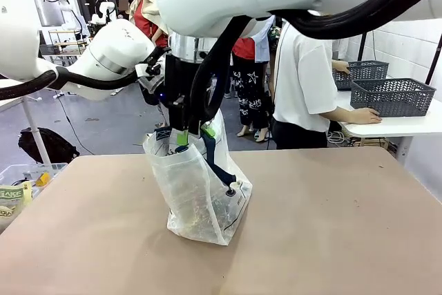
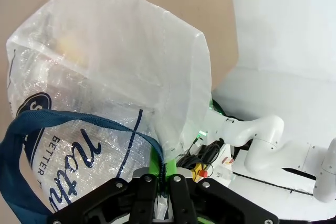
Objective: Transfer purchased items from the store into the shopping bag.
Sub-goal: Move the Reusable shopping bag to the right side of the table.
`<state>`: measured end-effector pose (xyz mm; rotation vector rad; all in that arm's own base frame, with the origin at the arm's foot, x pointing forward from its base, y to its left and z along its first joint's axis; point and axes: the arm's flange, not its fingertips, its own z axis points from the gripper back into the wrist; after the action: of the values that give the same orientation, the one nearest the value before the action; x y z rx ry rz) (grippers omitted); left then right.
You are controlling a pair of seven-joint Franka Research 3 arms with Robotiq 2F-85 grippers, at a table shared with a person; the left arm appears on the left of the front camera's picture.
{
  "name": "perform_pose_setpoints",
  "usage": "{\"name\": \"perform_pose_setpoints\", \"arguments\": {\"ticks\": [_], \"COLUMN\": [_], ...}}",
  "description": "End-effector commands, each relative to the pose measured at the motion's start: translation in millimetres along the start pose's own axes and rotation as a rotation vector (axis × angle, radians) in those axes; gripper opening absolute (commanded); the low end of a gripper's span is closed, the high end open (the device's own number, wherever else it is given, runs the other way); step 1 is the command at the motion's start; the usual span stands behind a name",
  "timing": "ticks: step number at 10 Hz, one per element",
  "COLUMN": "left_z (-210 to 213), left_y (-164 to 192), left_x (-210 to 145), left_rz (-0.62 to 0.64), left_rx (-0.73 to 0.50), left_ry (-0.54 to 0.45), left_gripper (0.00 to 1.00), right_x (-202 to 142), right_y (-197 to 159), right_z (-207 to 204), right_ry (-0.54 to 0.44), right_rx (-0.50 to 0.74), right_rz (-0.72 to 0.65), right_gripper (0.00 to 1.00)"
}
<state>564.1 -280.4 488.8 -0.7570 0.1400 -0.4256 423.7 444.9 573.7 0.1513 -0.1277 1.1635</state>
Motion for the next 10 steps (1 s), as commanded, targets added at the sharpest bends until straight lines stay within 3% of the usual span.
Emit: {"name": "perform_pose_setpoints", "arguments": {"ticks": [1,4,7,10], "left_z": [-0.5,-1.4,3.2,8.1], "left_y": [4.5,8.6,8.3,6.8], "left_x": [-8.3,-4.7,-10.8,-13.9], "left_rz": [0.000,-0.015,-0.021,-0.022], "left_rx": [-0.006,-0.033,-0.027,-0.018], "left_ry": [-0.008,-0.013,-0.037,-0.079], "left_gripper": [0.00,0.00,0.00,0.00], "right_x": [-28.7,-91.5,-173.7,-264.9], "right_y": [8.8,-24.6,-114.9,-206.1], "right_z": [9.3,90.1,152.8,166.4], "right_ry": [-0.005,-0.150,-0.180,-0.171], "right_rx": [-0.055,-0.194,-0.209,-0.256], "right_rz": [-0.139,-0.405,-0.806,-1.120], "right_gripper": [1.00,1.00,1.00,1.00]}}
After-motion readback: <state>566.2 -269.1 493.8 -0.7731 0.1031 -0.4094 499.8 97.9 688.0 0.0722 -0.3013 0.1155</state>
